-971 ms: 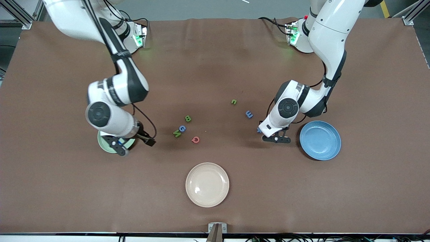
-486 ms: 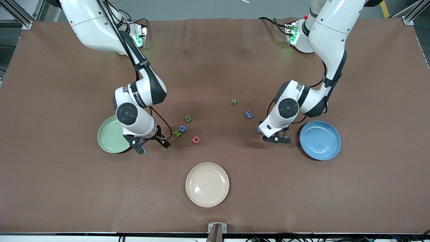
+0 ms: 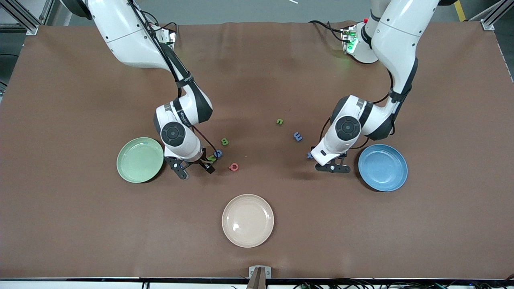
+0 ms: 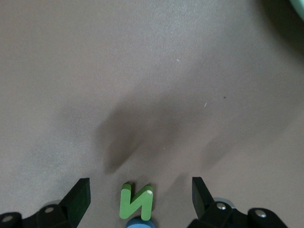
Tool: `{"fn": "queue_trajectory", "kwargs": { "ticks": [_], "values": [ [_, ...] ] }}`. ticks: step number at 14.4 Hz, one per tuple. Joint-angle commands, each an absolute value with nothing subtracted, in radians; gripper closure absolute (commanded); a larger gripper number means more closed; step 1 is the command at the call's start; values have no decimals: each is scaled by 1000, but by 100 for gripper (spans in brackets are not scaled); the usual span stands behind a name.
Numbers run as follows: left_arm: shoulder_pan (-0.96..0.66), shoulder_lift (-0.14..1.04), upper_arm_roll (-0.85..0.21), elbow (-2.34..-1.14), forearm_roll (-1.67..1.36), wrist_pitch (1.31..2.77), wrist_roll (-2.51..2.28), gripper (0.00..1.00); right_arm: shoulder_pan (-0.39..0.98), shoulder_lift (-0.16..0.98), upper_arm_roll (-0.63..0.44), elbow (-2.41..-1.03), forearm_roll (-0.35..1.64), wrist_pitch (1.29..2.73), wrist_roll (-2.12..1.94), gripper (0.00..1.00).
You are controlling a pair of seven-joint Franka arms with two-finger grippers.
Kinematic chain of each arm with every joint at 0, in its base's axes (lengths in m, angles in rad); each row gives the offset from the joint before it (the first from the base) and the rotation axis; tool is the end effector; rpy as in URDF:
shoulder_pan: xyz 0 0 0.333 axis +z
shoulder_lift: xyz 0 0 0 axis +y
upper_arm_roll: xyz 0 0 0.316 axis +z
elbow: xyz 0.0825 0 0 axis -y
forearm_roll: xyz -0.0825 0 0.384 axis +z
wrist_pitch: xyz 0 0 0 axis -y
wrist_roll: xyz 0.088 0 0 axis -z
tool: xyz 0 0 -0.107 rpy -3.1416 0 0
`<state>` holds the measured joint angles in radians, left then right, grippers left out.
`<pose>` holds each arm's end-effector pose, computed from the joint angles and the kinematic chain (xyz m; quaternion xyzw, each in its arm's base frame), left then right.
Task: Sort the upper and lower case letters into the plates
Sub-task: 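Lift the p with the left gripper while the right gripper grasps green N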
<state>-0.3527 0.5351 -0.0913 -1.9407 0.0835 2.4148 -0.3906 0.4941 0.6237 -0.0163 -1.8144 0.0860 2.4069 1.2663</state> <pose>0.5570 -0.2626 0.2008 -0.9982 0.0530 0.0250 0.0148 0.5744 0.2988 0.1922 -0.9106 0.4123 0.0280 0.0033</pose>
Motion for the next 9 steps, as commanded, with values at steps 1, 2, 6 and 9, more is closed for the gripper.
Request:
{"fn": "queue_trajectory", "kwargs": {
  "ticks": [1, 2, 6, 9],
  "values": [
    [-307, 433, -94, -1960, 104, 2340, -367, 90, 526, 632, -29, -1818, 54, 2422, 1324, 11],
    [-281, 410, -94, -1960, 104, 2318, -320, 90, 528, 634, -29, -1816, 45, 2422, 1336, 14],
    [-164, 357, -94, -1977, 106, 2255, -122, 90, 532, 646, -28, -1813, 38, 2444, 1359, 31],
    [-51, 362, -95, -1990, 133, 2266, 33, 89, 532, 646, -26, -1813, 40, 2445, 1367, 55]
  ]
}}
